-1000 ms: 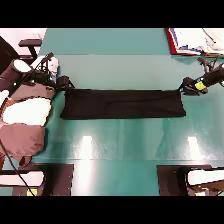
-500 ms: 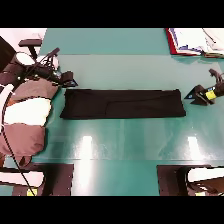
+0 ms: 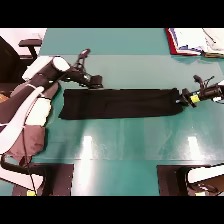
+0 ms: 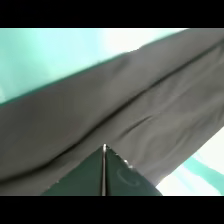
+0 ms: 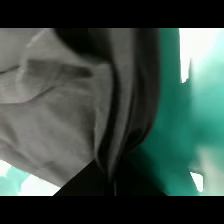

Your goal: Fold the shirts.

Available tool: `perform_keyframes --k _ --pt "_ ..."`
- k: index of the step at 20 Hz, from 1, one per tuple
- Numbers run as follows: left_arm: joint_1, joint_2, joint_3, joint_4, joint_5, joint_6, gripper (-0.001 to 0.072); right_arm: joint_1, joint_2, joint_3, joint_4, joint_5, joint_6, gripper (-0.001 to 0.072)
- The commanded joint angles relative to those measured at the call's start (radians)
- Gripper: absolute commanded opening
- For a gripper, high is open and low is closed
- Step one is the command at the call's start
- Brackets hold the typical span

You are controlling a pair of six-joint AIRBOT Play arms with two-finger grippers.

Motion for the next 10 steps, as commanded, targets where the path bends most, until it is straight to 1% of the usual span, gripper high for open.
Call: perform_keyframes --k 1,4,6,10 --pt "-0.091 -0.100 0.080 0.000 0.030 -0.035 0.0022 0.047 0.059 0.107 0.055 0.052 -0.010 0.0014" --pt "-0.151 -0.204 0.170 0.000 0.016 -0.063 0.0022 0.098 0.150 0.238 0.163 0.077 0.027 0.0014" --pt "-0.180 -0.259 0.206 0.000 0.012 -0.083 0.0022 0.145 0.195 0.314 0.209 0.082 0.047 0.0014" --pt "-0.204 -0.323 0.240 -0.007 0.020 -0.116 0.0022 0.261 0.225 0.454 0.211 0.107 0.100 0.0014"
